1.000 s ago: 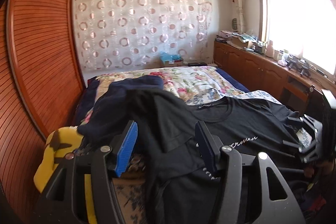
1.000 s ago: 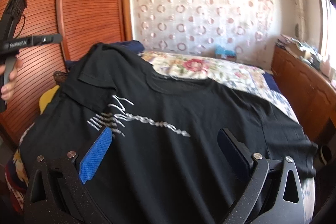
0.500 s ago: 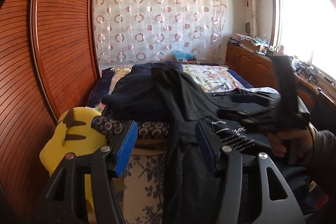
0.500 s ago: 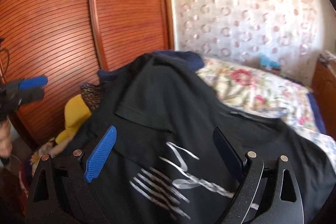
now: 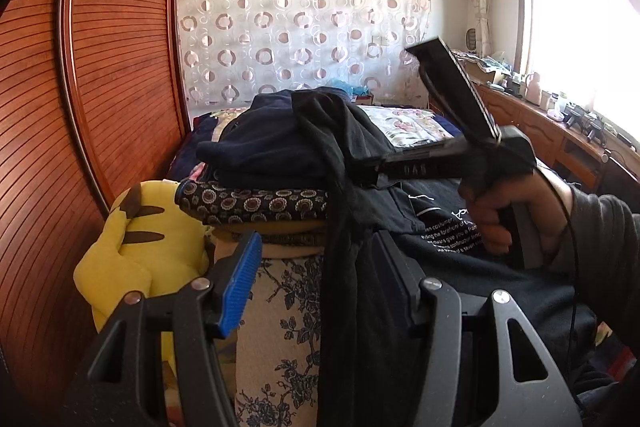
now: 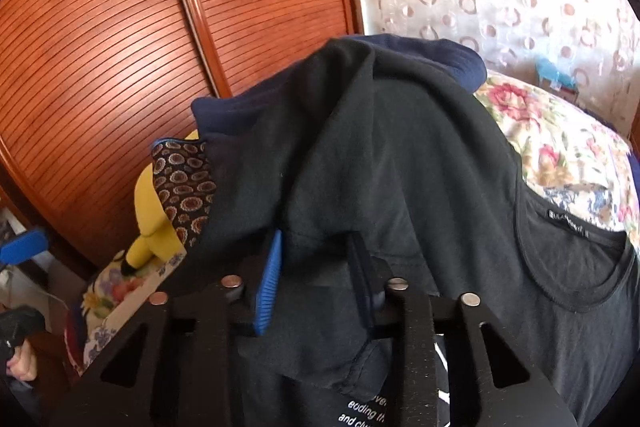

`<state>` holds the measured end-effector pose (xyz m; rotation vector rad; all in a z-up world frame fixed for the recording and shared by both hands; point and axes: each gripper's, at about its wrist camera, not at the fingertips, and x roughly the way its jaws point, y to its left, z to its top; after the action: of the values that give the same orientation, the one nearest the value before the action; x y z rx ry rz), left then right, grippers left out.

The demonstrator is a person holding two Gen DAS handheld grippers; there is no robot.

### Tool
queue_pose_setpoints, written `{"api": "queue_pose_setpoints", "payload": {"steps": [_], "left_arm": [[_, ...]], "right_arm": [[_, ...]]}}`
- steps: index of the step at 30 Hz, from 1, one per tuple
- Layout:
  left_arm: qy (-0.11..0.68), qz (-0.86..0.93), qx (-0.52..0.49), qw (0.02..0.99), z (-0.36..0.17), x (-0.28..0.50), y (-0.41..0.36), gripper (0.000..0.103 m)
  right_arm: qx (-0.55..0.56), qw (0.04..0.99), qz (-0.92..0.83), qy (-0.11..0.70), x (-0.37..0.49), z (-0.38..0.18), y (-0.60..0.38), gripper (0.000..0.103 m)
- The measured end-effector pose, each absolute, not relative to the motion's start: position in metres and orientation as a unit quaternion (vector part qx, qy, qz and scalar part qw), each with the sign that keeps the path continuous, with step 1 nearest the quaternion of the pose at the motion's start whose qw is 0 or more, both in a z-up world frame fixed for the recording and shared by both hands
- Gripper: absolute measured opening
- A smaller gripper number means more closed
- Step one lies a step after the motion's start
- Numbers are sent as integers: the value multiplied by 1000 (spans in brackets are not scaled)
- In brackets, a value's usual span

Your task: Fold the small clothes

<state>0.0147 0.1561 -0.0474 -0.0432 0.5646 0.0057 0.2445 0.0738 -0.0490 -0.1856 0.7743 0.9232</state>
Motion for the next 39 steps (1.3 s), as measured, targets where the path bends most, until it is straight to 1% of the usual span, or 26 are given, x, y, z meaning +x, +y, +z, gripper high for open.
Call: {"api": "queue_pose_setpoints", "payload": {"steps": [2,3,11,16,17,18,19,21,32,37,39], "left_arm": [[281,0,-24,959,-49,15,156,57],[281,-1,-24,959,-50,15,155,57],[288,-17,-29,957,-58,18,142,57],[292,-23,-24,956,-59,23,135,57],[292,-24,-24,956,-58,24,134,57],[291,-25,-25,956,-58,26,133,57],[290,-27,-26,956,-57,26,132,57],[289,-30,-28,956,-56,29,130,57],[295,-53,-14,954,-58,53,86,57],[295,-69,-8,953,-57,64,64,57],[299,-77,-8,951,-60,68,54,57]], "right_arm": [[-92,826,427,356,246,-43,72,6],[-94,830,424,350,248,-40,71,5],[-121,888,309,317,296,-16,49,4],[-128,903,255,321,326,-13,38,4],[-130,903,252,322,328,-13,37,8],[-133,902,253,323,330,-13,37,24],[-134,901,257,323,329,-13,35,30],[-126,903,271,308,317,-9,29,30],[-119,899,310,286,253,0,-28,32],[-112,904,305,279,232,2,-73,38],[-105,905,301,282,226,1,-93,44]]}}
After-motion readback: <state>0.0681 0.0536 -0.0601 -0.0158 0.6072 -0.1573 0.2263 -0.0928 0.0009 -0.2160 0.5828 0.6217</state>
